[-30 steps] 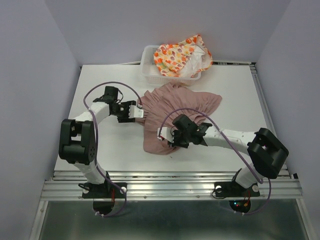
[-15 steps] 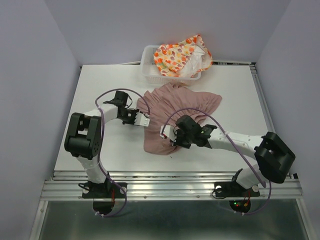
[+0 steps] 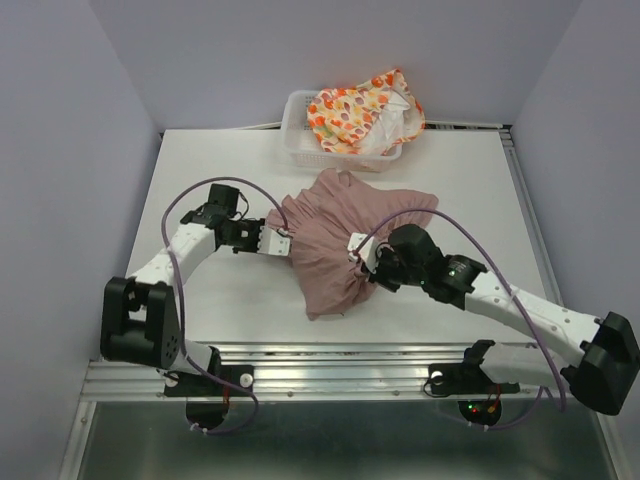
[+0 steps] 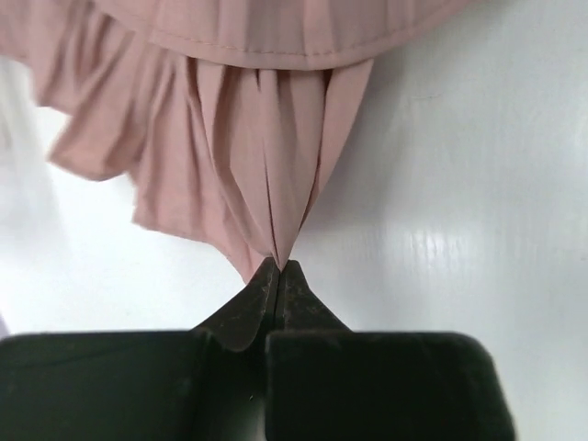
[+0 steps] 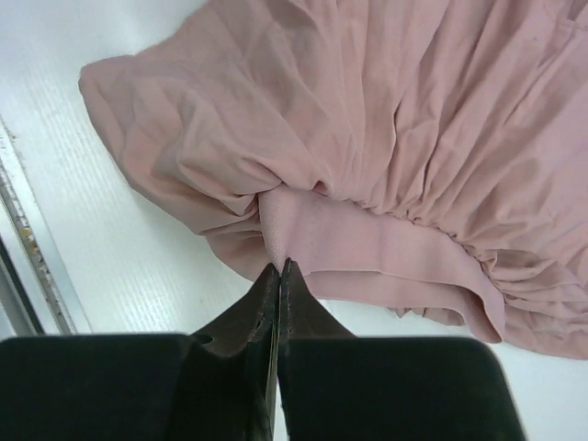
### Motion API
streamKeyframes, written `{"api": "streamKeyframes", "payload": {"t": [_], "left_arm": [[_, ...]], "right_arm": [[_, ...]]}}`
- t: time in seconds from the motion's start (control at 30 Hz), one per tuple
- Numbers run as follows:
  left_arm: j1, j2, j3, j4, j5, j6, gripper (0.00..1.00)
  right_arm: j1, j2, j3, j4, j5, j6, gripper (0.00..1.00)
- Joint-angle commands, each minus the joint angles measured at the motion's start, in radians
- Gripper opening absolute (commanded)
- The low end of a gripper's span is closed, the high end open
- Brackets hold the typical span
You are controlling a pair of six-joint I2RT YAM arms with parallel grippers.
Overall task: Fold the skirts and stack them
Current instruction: Fold the skirt
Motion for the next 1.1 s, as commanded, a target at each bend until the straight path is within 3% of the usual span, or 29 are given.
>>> {"api": "streamKeyframes", "payload": {"t": [0.0, 0.13, 0.37, 0.6, 0.7, 0.83, 0.97, 1.07], "left_arm": [[0.018, -0.185, -0.049, -0.136, 0.058, -0.03, 0.0], [0.018, -0.335, -0.096, -0.194, 0.073, -0.061, 0.0], [0.033, -0.425, -0.04, -0.253, 0.143, -0.174, 0.0], [0.044, -0.305, 0.173, -0.202, 0.2, -0.334, 0.0], [0.044, -0.228, 0.264, -0.134, 0.209, -0.424, 0.0], [0.036, -0.056, 0.423, -0.136, 0.223, -0.487, 0.0], [0.015, 0.077, 0.578, -0.129, 0.214, -0.565, 0.0], [-0.032, 0.17, 0.663, -0.098, 0.168, -0.616, 0.0]], "right_arm": [[0.0, -0.056, 0.003, -0.068, -0.035, 0.047, 0.01], [0.0, -0.117, 0.017, -0.13, -0.103, 0.091, 0.01], [0.0, -0.244, 0.024, -0.164, -0.091, 0.186, 0.01], [-0.07, -0.246, 0.052, -0.151, -0.037, 0.243, 0.01], [-0.214, -0.216, 0.057, -0.153, -0.123, 0.231, 0.01], [-0.539, -0.087, 0.104, -0.157, -0.366, 0.206, 0.01], [-0.68, 0.057, 0.161, -0.196, -0.544, 0.159, 0.01], [-0.69, 0.114, 0.138, -0.202, -0.574, 0.137, 0.01]]}}
